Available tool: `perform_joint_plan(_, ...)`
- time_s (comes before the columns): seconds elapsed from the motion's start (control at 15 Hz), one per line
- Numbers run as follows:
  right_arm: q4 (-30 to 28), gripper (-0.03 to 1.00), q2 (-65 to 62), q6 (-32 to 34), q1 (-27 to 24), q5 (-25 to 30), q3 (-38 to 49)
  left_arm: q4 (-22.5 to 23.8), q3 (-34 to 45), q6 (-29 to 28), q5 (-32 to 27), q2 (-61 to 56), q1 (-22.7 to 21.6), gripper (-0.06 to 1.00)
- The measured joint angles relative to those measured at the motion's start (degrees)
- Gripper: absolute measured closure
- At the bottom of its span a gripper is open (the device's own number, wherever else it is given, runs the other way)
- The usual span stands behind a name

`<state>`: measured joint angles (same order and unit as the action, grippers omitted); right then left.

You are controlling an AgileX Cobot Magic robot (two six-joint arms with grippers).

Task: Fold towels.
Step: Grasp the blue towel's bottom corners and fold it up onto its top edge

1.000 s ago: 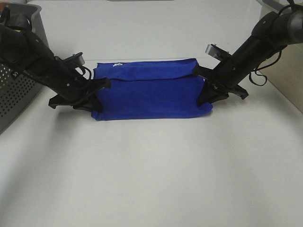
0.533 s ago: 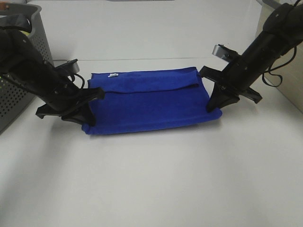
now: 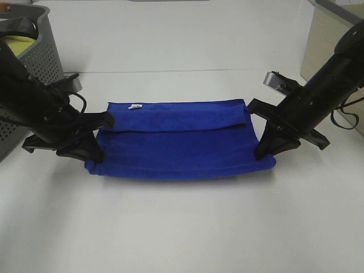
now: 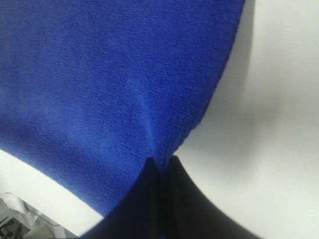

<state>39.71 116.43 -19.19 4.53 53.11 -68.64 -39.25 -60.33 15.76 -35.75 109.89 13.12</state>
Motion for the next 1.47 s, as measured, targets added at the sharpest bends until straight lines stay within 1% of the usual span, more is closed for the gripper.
perform_joint_plan(0.13, 0.3, 0.97, 0.0, 0.0, 0.0, 0.2, -4.0, -0.9, -2.6, -1.4, 0.2, 0.0, 0.0, 0.93)
perform_joint_plan(0.2, -0.6, 0.97, 0.0, 0.2, 0.0, -0.1, -6.8, -0.9, -4.4, -2.4, 0.5, 0.0, -0.1, 0.93)
perform_joint_plan(0.33, -2.8, 0.97, 0.0, 1.7, 0.0, -1.4, -12.5, -0.1, -8.1, -4.8, 2.3, 0.3, -0.1, 0.93)
perform_joint_plan(0.47, -3.7, 0.97, 1.0, 3.0, 0.0, -2.1, -18.4, 0.9, -12.2, -5.8, 4.3, 1.9, -0.1, 0.93)
perform_joint_plan(0.53, -3.7, 0.97, 1.0, 3.0, 0.0, -2.1, -18.4, 0.9, -12.2, -5.8, 4.3, 1.9, -0.1, 0.93)
perform_joint_plan(0.6, -3.7, 0.97, 4.4, 3.8, 0.0, -1.7, -24.6, 1.3, -15.8, -6.0, 6.2, 4.1, -0.1, 0.93)
perform_joint_plan(0.67, -3.7, 0.97, 4.4, 3.8, 0.0, -1.7, -24.6, 1.3, -15.8, -6.0, 6.2, 4.1, -0.1, 0.93)
perform_joint_plan(0.87, -4.0, 0.97, 10.4, 4.6, 0.0, -1.4, -29.9, 1.3, -17.5, -6.0, 12.3, 6.1, -0.1, 0.93)
perform_joint_plan(0.93, -4.1, 0.97, 12.1, 4.6, 0.0, -2.2, -30.7, 1.5, -17.5, -6.0, 13.8, 6.9, -0.1, 0.93)
perform_joint_plan(1.0, -4.1, 0.97, 14.6, 4.6, 0.0, -4.1, -31.2, 1.5, -17.5, -6.0, 16.2, 9.6, -0.1, 0.93)
perform_joint_plan(1.13, -4.1, 0.97, 16.4, 4.6, 0.0, -5.4, -31.3, 1.6, -17.5, -6.0, 19.7, 12.0, -0.1, 0.93)
perform_joint_plan(1.27, -4.0, 0.97, 16.9, 4.6, 0.0, -5.4, -31.3, 1.6, -17.5, -6.0, 20.5, 12.7, -0.1, 0.93)
perform_joint_plan(1.33, -4.0, 0.90, 17.0, 4.6, 0.0, -5.4, -31.3, 1.6, -17.5, -6.0, 20.9, 12.9, -0.1, 0.88)
perform_joint_plan(1.4, -4.0, 0.85, 17.0, 4.6, 0.0, -5.3, -31.3, 1.6, -17.5, -6.0, 21.0, 12.9, -0.1, 0.79)
perform_joint_plan(1.47, -4.0, 0.62, 17.0, 4.6, 0.0, -4.9, -31.3, 1.6, -17.6, -6.0, 21.1, 12.9, -0.1, 0.68)
